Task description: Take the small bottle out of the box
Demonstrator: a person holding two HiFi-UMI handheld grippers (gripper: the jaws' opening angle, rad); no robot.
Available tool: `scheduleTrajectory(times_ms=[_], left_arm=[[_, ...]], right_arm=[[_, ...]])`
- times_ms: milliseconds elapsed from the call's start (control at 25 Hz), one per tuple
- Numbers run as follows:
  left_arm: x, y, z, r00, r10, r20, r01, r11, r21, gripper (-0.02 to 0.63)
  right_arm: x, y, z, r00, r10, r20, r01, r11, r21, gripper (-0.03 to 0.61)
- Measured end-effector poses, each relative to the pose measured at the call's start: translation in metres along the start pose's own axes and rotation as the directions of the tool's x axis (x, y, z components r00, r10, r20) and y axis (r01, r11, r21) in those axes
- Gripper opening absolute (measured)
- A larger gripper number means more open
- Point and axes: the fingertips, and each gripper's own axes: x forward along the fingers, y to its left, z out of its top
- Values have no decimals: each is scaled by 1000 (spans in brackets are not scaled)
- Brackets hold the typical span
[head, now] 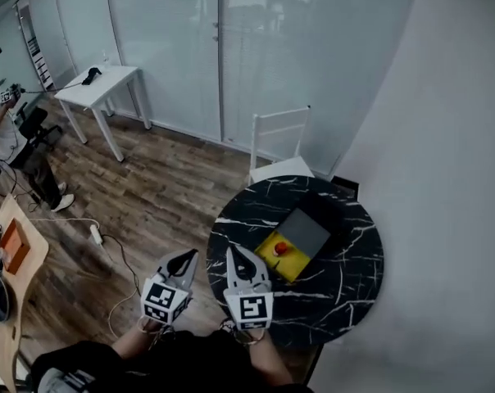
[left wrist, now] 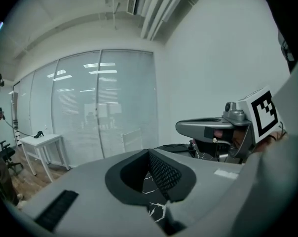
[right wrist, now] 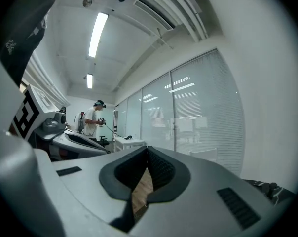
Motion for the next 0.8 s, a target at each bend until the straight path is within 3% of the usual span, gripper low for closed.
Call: scheduleTrajectory(times_ms=[200, 440, 720, 800], left_arm=[[44, -25, 6, 993, -113, -38, 114, 993, 36, -2], [91, -58, 11, 962, -266, -68, 270, 961, 66, -2], [137, -89, 2, 891, -436, -125, 448, 890, 88, -2], [155, -91, -3, 861, -484, -159, 500, 861, 88, -2]], right_arm=[[-7, -49, -12, 996, -92, -12, 93, 995, 34, -3], [-27, -88, -27, 977, -210, -38, 213, 975, 65, -3], [-35, -124, -56, 930, -347, -121, 359, 928, 99, -3], [-31, -136, -63, 910, -389, -139, 405, 908, 107, -3]])
